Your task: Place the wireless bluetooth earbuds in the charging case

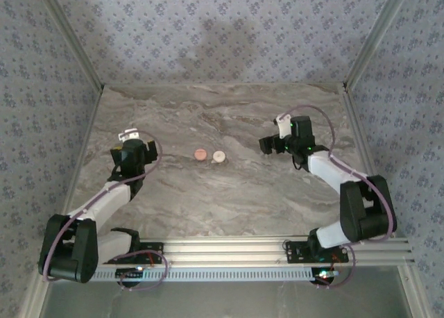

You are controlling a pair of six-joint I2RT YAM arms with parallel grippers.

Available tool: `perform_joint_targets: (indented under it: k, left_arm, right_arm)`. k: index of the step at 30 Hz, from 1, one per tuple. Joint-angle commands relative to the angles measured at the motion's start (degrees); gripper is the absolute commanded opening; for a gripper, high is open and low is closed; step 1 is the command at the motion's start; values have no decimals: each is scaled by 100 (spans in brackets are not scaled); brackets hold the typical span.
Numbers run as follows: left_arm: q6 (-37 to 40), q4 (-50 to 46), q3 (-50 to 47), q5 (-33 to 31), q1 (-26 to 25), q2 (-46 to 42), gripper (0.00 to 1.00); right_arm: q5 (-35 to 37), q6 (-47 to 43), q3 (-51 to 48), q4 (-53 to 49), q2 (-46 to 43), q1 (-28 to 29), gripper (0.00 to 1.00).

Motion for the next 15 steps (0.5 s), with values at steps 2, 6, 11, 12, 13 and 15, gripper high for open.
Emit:
perform_joint_targets:
  k: [2, 6, 11, 12, 13, 15]
  left_arm:
    - [310, 868, -270, 40, 229, 12, 99]
    - [359, 1269, -426, 283, 371, 290, 100]
    - [396, 2062, -625, 442, 386, 664, 100]
    - [421, 2214, -658, 485, 390, 723, 99]
    - [430, 2346, -688, 486, 386, 785, 100]
    - [473, 2379, -671, 463, 386, 846, 100]
  right_arm:
    - [883, 187, -570, 557, -569, -202, 100]
    - [1261, 139, -1035, 821, -997, -386, 100]
    - [1379, 160, -1434, 1212, -1078, -706, 100]
    - [1370, 174, -1539, 1356, -1054, -772, 100]
    - [1377, 191, -1620, 1492, -1023, -812, 100]
    - [1363, 205, -1794, 1823, -984, -882, 100]
